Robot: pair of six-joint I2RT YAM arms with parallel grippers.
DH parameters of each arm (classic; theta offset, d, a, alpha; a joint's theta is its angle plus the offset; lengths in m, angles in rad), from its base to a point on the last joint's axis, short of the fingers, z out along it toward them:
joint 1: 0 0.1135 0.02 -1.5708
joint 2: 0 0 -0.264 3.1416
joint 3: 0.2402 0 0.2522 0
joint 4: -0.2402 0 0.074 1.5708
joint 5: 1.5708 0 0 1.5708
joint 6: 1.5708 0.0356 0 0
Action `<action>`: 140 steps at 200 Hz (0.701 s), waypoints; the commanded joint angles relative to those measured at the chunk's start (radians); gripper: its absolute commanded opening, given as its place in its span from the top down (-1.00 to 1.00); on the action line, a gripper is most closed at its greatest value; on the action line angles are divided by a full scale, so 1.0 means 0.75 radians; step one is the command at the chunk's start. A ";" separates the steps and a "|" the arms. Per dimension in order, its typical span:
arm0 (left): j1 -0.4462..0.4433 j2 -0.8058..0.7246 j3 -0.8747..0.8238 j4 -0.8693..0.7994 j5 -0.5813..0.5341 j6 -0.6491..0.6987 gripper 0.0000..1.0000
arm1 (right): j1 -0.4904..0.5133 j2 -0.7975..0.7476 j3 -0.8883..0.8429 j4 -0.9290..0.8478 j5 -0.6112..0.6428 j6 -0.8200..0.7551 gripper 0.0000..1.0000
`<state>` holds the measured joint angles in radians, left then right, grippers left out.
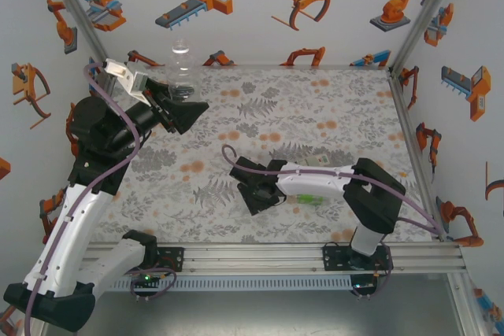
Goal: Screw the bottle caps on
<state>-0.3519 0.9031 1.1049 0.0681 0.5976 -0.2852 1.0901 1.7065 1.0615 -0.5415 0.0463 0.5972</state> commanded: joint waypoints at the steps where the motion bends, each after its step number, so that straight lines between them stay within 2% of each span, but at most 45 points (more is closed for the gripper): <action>1: 0.003 -0.004 0.010 0.053 -0.001 -0.019 1.00 | 0.008 -0.121 -0.015 0.021 0.033 -0.017 0.08; 56: 0.004 -0.005 0.008 0.062 -0.001 -0.027 1.00 | 0.007 -0.060 0.001 0.034 -0.029 -0.030 0.11; 140: 0.004 -0.007 0.006 0.068 -0.004 -0.029 1.00 | 0.008 -0.022 0.002 0.022 -0.018 -0.026 0.09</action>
<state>-0.3519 0.9031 1.1049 0.0750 0.5949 -0.2855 1.0901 1.6775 1.0557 -0.5106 0.0341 0.5854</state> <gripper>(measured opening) 0.590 0.459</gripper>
